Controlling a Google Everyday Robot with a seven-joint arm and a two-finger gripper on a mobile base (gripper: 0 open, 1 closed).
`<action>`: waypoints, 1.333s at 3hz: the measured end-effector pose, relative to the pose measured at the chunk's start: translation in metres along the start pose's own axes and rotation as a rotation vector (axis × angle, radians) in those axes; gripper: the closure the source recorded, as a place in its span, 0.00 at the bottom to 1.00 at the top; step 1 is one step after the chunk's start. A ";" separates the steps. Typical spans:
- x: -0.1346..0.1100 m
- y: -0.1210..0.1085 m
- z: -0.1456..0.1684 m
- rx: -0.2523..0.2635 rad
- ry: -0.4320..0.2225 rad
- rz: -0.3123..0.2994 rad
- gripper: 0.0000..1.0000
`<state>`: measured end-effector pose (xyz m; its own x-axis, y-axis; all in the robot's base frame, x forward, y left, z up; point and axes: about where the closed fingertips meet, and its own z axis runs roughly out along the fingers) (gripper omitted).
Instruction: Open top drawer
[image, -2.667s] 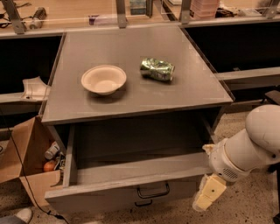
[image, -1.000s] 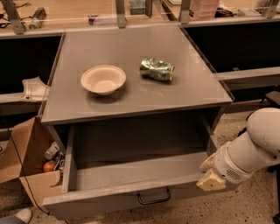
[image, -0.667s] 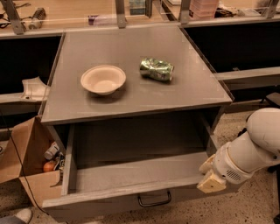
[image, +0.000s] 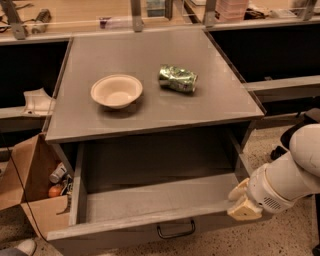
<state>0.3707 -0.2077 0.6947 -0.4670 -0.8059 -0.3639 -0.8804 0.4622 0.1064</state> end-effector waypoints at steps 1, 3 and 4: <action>-0.001 0.001 -0.003 0.001 -0.002 -0.001 1.00; 0.007 0.011 -0.014 0.017 -0.016 0.008 1.00; 0.011 0.015 -0.020 0.022 -0.029 0.009 0.96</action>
Offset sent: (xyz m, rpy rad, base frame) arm -0.0702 -0.0458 0.0539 0.0343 -0.1077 -0.1174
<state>0.3504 -0.2173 0.7110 -0.4719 -0.7909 -0.3896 -0.8740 0.4776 0.0891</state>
